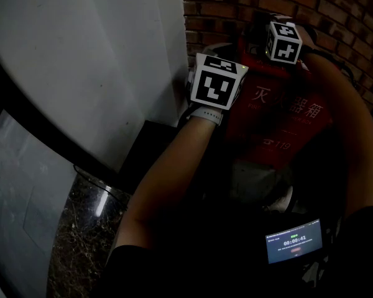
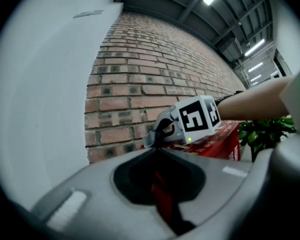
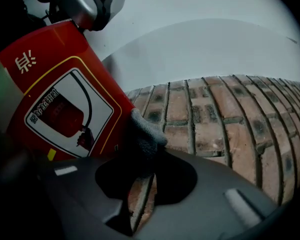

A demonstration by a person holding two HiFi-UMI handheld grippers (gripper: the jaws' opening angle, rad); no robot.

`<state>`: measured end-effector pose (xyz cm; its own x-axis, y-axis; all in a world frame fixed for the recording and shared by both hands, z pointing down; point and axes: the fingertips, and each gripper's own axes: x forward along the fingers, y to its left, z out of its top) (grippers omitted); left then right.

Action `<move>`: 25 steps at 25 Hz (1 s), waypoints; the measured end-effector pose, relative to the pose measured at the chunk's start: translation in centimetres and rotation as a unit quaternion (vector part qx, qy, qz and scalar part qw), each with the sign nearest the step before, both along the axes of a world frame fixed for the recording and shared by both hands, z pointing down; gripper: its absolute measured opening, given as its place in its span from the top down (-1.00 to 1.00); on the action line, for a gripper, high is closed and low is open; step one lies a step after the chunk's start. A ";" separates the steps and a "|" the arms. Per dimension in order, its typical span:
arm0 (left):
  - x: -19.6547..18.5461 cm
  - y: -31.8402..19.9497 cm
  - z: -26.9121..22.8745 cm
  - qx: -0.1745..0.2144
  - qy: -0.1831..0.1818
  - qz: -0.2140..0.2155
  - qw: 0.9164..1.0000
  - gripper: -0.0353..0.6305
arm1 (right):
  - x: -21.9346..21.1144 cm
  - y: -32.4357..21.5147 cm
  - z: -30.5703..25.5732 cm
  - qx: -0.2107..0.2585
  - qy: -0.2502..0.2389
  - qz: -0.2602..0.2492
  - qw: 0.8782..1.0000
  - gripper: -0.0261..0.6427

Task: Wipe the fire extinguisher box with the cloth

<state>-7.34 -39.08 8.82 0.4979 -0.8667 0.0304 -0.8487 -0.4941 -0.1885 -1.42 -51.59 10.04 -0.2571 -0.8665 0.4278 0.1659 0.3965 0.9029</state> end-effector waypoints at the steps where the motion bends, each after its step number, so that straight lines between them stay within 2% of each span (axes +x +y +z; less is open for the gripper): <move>1: -0.1 0.1 0.1 0.000 -0.002 -0.002 1.000 0.88 | -0.1 0.2 0.1 -0.005 0.000 0.000 1.000 0.72; 10: -0.3 1.0 0.7 -0.004 -0.006 -0.004 1.000 0.88 | -1.6 4.2 0.9 -0.034 0.014 -0.024 0.999 0.73; 17: -0.5 2.0 1.1 -0.001 -0.010 -0.017 1.000 0.88 | -2.6 8.1 0.9 -0.037 0.009 -0.047 0.998 0.73; 25: -0.2 3.6 1.3 -0.015 -0.012 -0.016 1.000 0.88 | -3.1 12.2 1.3 -0.054 0.003 -0.062 0.997 0.73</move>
